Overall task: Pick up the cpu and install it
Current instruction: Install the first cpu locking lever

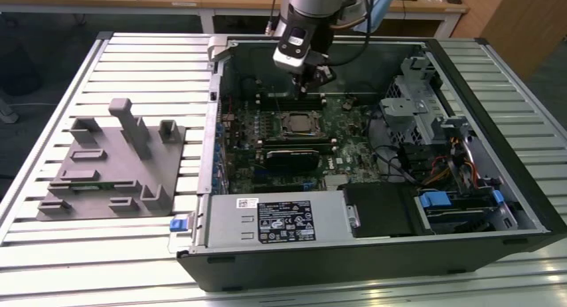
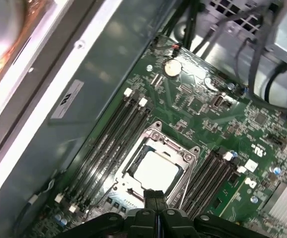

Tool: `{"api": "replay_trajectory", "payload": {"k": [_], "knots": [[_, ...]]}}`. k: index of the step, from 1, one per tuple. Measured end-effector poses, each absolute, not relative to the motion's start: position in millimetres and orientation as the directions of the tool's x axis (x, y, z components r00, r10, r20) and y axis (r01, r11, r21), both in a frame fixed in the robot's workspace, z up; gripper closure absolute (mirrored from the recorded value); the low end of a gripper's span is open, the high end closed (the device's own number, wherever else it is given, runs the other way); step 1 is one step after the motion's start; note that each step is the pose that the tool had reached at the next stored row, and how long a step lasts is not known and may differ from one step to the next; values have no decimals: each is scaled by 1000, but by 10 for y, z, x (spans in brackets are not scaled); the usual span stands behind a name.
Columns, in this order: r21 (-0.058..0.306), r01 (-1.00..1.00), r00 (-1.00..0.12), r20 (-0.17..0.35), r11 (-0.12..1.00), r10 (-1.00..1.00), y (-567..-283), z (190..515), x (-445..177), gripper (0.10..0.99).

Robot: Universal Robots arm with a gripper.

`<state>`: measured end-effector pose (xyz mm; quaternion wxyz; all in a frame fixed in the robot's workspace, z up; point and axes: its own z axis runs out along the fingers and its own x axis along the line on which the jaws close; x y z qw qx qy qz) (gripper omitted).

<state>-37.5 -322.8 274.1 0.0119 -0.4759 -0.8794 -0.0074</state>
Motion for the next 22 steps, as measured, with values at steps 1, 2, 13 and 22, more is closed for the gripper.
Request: {"api": "replay_trajectory", "payload": {"k": [1,2,13,22], "knots": [[2,832,-555,28,555,831,-3228,2741,-375,980],[2,826,-563,28,564,826,-3228,2741,-375,980],[2,763,-646,28,646,763,-3228,2740,-375,980],[2,725,-688,28,689,725,-3228,2741,-375,980]]}}
